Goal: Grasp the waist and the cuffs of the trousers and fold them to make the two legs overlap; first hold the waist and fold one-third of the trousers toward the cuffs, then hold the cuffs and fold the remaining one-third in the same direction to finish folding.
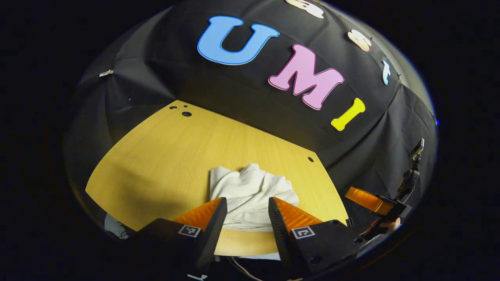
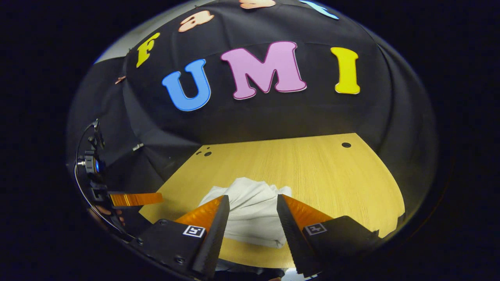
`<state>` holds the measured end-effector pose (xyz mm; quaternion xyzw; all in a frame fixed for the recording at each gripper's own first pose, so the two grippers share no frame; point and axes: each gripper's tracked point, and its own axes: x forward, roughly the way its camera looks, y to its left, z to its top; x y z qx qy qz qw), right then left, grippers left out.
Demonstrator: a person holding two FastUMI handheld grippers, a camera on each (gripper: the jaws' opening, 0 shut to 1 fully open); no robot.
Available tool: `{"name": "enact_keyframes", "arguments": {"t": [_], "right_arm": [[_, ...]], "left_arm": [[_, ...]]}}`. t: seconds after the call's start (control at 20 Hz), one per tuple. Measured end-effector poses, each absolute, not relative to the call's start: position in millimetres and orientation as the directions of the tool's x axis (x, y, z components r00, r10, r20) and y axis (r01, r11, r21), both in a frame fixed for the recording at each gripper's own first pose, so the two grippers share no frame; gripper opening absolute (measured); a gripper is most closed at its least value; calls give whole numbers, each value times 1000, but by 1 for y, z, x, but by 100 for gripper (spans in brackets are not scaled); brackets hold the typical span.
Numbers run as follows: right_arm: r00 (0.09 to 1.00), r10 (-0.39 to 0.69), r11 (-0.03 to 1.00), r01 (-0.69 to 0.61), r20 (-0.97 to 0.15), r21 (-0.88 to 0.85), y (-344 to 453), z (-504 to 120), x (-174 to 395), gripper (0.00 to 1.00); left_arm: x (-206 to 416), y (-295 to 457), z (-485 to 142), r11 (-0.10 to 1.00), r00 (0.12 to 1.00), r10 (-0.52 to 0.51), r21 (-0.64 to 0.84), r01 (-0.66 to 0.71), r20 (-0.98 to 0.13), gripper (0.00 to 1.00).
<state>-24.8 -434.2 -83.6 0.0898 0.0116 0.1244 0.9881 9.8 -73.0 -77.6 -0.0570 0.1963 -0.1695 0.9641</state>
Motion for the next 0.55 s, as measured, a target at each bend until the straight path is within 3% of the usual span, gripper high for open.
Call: {"name": "enact_keyframes", "arguments": {"t": [0.2,0.35,0.4,0.55], "right_arm": [[962,270,956,-262,-47,134,-421,-98,-14,80],[951,301,945,-289,-69,151,-409,-98,-5,92],[950,304,945,-292,-67,149,-408,-96,-4,92],[947,314,943,-302,-69,140,-400,-94,-3,98]], "left_arm": [[5,-65,-82,946,875,-318,-185,267,-365,69],[0,-52,-80,955,893,-284,-190,229,-350,71],[-2,-45,-82,957,896,-272,-192,215,-350,80],[-7,-34,-86,957,897,-257,-224,184,-361,86]]}}
